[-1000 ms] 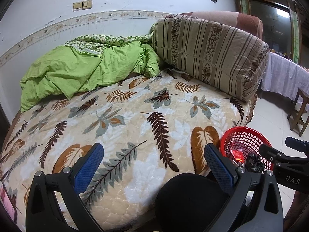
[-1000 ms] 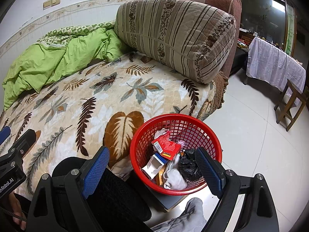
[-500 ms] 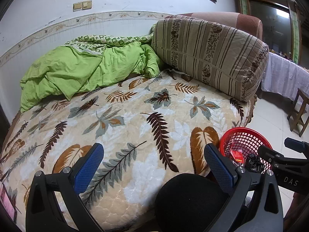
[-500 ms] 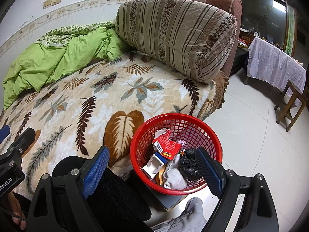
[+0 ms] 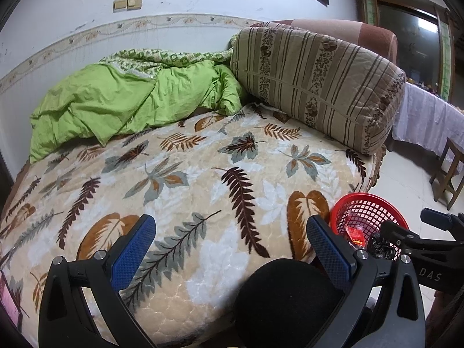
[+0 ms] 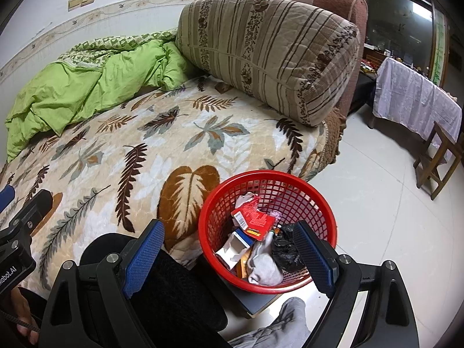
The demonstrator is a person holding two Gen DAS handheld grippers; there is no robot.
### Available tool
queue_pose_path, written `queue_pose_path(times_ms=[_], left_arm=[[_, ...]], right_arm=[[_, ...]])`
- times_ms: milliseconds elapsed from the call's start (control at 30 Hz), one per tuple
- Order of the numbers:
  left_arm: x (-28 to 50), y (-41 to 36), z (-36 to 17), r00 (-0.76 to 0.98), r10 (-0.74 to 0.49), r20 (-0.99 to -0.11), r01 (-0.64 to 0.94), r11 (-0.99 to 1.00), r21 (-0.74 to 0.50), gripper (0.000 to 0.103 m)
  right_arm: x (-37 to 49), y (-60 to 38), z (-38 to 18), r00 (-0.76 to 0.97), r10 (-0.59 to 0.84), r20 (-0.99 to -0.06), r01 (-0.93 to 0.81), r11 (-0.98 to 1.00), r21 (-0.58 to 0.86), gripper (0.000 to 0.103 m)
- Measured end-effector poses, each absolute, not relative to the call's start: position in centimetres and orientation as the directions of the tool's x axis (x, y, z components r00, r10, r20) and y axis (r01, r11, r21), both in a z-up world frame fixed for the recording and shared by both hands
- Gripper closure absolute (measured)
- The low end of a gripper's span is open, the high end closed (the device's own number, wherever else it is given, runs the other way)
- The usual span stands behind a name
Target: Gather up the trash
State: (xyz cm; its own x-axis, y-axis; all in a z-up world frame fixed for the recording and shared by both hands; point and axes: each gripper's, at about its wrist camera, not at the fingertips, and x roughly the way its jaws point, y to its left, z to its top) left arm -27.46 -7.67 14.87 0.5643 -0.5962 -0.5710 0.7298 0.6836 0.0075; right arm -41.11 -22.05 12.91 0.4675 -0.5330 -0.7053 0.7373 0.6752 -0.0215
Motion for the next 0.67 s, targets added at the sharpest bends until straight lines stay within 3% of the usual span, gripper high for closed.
queue_pose_path(times_ms=[133, 300, 533, 667], left_arm=[[-24.7, -6.1, 14.6, 0.601, -0.548, -0.582, 0.667, 0.745, -0.011, 0.0], [-18.5, -2.0, 13.1, 0.661, -0.4, -0.635, 0.486, 0.873, -0.043, 0.0], [-10.6, 3.6, 8.9, 0.622, -0.238, -0.746, 0.229, 0.966, -0.118, 0.0], [-7.0, 3.5, 6.0, 0.578, -0.168, -0.799, 0.209, 0.976, -0.054, 0.0]], right_arm=[[-38.1, -21.4, 13.2, 0.509, -0.506, -0.697, 0.657, 0.751, -0.066, 0.011], [-31.5, -20.3, 13.8, 0.592, -0.425, -0.685, 0.516, 0.853, -0.083, 0.011], [-19.2, -18.9, 11.4, 0.582, -0.272, -0.766, 0.388, 0.921, -0.032, 0.011], [-11.3, -18.1, 6.9, 0.529, -0.23, -0.817, 0.341, 0.939, -0.043, 0.011]])
